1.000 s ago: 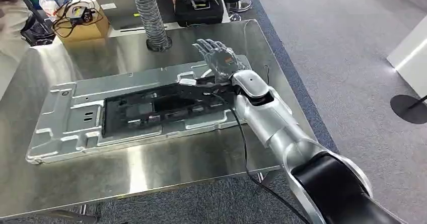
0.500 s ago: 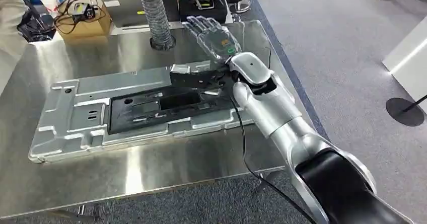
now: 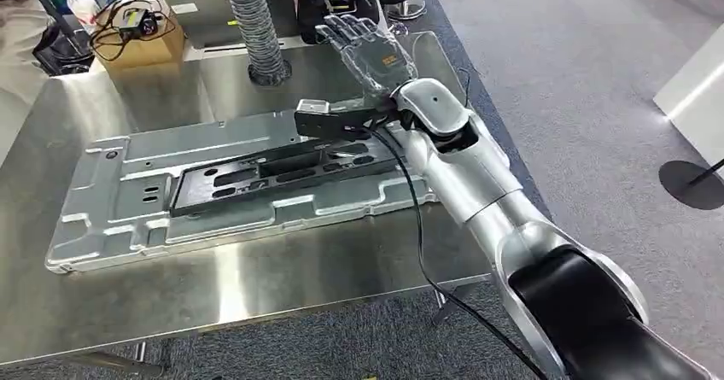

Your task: Take the parts from the cabinet and place them on the table.

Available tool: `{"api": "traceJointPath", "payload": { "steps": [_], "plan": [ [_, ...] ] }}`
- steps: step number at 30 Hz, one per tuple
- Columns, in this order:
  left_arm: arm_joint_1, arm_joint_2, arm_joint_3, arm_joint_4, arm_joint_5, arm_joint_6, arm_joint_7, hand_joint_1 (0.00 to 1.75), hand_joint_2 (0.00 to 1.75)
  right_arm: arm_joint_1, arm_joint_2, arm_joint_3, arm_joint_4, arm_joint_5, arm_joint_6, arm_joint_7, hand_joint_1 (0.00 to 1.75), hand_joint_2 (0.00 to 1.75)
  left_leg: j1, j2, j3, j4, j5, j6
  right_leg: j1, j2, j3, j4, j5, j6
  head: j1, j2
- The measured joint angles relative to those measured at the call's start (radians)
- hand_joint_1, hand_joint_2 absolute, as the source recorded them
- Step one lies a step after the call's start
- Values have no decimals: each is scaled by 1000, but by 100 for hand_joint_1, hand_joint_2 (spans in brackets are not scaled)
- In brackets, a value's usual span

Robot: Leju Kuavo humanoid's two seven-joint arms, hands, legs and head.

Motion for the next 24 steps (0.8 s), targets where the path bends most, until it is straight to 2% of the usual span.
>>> {"api": "traceJointPath", "payload": {
  "steps": [2, 3, 4, 5, 6, 8, 9, 12, 13, 14, 15, 16, 17, 18, 19, 20, 21, 23, 24],
  "plan": [
    [0, 0, 0, 0, 0, 0, 3, 0, 0, 0, 0, 1, -1, 0, 0, 0, 0, 175, 3, 0, -66, 165, -87, -8, 2, -1, -4, 0, 2, -3, 0, 0],
    [0, 0, 0, 0, 0, 0, 6, 0, 0, 1, 0, 2, -1, 0, 0, 0, 0, 175, 3, 0, -98, 239, -115, -11, 3, -1, -6, 1, 3, -4, 0, 0],
    [1, 0, 0, 0, -1, 0, 7, 0, 0, 2, 0, 3, -1, -1, 0, 0, 0, 175, 3, 0, -113, 278, -121, -12, 3, -2, -8, 1, 4, -3, 0, 0],
    [1, 0, 0, 0, -2, 0, 9, 0, 0, 3, -1, 5, -2, 0, 0, 0, 0, 175, 3, 0, -101, 263, -104, -12, 3, -1, -9, 2, 5, -2, 0, 0],
    [1, 0, 0, 0, -3, 0, 10, 0, 0, 3, -1, 5, -3, -1, 0, 0, 0, 175, 3, 0, -62, 194, -65, -10, 3, -1, -9, 4, 6, -1, 0, 0],
    [-1, 0, 0, 0, -4, 0, 12, 0, 0, 2, -1, 6, -11, -3, 0, 0, 0, 175, 3, 0, 40, 5, 18, -3, 3, -1, -9, 9, 6, 1, 0, 0],
    [-3, 0, 0, 0, -4, 0, 13, 0, 0, 2, -1, 7, -15, -3, 0, 0, 0, 175, -1, -1, 63, -35, 5, 2, 8, 0, -11, 10, 7, 6, 0, 0],
    [-3, 0, 0, 0, -5, -1, 14, 0, 0, 3, -3, 12, -23, -5, 0, 0, 0, 175, -6, -2, 54, -44, 13, 17, 7, 0, -20, 9, 17, 24, 0, 0],
    [-3, 0, 0, 0, -5, -1, 14, 0, 0, 3, -3, 13, -26, -6, 0, 0, 0, 175, -4, -2, 53, -48, 18, 24, 8, 0, -20, 7, 21, 30, 1, 0],
    [-2, -2, 0, 0, -5, -1, 15, 0, 0, 2, -6, 14, -27, -6, 0, 1, 0, 175, 5, 2, 55, -59, 28, 35, 7, 1, -25, 13, 12, 34, 0, 0],
    [-3, -2, 0, 0, -5, -1, 15, 0, 0, 1, -6, 16, -29, -7, 1, 2, 0, 175, 4, 2, 53, -62, 34, 41, 7, 0, -35, 40, -17, 39, 3, 0],
    [-5, -2, 0, 0, -5, -1, 15, 0, 0, 0, -8, 17, -31, -8, 1, 2, 0, 175, 4, 3, 47, -62, 38, 46, 4, 0, -63, 106, -64, 43, 6, 0],
    [-5, -2, 0, 0, -5, -1, 15, 0, 0, 2, -10, 18, -31, -9, 2, 3, 0, 175, 3, 3, 42, -62, 42, 48, 2, 0, -100, 201, -113, 48, 6, 0],
    [-5, -2, 0, 0, -6, 0, 16, 0, 0, 4, -12, 20, -31, -10, 2, 4, 0, 175, 2, 4, 37, -61, 45, 48, 1, 0, -132, 280, -147, 51, 6, 0],
    [-3, -2, 0, 0, -6, 2, 18, 0, 0, 6, -15, 22, -31, -11, 4, 5, 0, 175, 2, 4, 32, -60, 49, 47, -1, 0, -150, 331, -161, 53, 6, 0],
    [-2, -2, 0, 0, -6, 3, 18, 0, 0, 8, -16, 24, -31, -12, 5, 6, 0, 175, 2, 4, 28, -59, 51, 47, -3, 0, -143, 327, -151, 54, 6, 0],
    [-2, -2, 0, 0, -6, 5, 18, 0, 0, 8, -17, 26, -31, -13, 6, 8, 0, 175, 2, 3, 25, -58, 53, 45, -5, 0, -113, 281, -125, 53, 6, 0],
    [-2, -3, 0, 0, -6, 8, 20, 0, 0, 6, -17, 29, -37, -14, 6, 10, 0, 175, 2, 3, 22, -53, 54, 41, -5, 0, -4, 93, -46, 46, 6, 0],
    [-3, -3, 0, 0, -6, 8, 20, 0, 0, 4, -17, 30, -39, -15, 6, 10, 0, 175, 2, 3, 19, -51, 55, 38, -5, 0, 32, 20, -41, 40, 6, 0]
  ]
}}
